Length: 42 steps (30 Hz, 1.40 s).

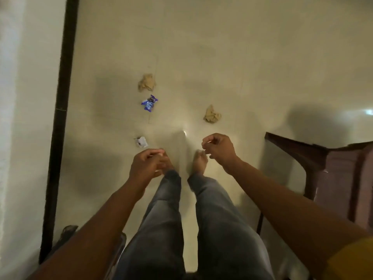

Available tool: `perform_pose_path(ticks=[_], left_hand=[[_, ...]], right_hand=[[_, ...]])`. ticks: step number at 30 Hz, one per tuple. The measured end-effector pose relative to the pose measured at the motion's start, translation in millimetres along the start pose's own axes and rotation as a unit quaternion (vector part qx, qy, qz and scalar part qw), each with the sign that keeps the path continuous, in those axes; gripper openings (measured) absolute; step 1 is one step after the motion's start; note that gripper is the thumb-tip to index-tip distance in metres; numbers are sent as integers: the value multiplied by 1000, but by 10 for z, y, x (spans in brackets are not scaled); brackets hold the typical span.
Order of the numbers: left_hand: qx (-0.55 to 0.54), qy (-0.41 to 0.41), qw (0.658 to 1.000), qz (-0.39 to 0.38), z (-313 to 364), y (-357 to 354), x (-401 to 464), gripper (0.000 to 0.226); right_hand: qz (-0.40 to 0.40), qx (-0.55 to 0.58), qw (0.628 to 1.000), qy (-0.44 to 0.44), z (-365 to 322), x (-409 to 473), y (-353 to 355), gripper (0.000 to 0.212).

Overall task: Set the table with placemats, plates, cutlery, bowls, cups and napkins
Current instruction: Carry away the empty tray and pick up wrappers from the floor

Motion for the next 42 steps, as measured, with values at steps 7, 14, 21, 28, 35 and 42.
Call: perform_pose_path(ticks=[7, 14, 21, 28, 35, 42], left_hand=[[39, 53, 998, -18, -143, -444, 1413, 16], [39, 96, 994, -22, -554, -1126, 2810, 19], [58, 107, 992, -35, -768, -1632, 3714, 16], [3, 139, 990, -37, -844, -1859, 4179, 23], [-32, 155, 987, -32, -699, -1880, 4167, 24], [-155, 171, 972, -48, -460, -1682, 3846, 39]], right_hand=[[14, -177, 984, 14, 729, 1556, -1, 12], [10, -275, 961, 6, 1607, 3234, -212, 30], [-19, -410, 910, 52, 1964, 4361, -392, 51], [-58, -513, 851, 94, 2199, 4909, -632, 48], [-46, -489, 867, 86, 1925, 4854, -534, 33], [-169, -333, 909, 183, 1133, 4031, -885, 23]])
Point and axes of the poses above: each hand's wrist, its own x-axis towards the middle knuckle, its own y-axis out of the back of the hand, z = x × y, the point moved 6 cm from there along x, towards the middle knuckle, and after that the axes turned 4 degrees about y, right-handed, at the moved point
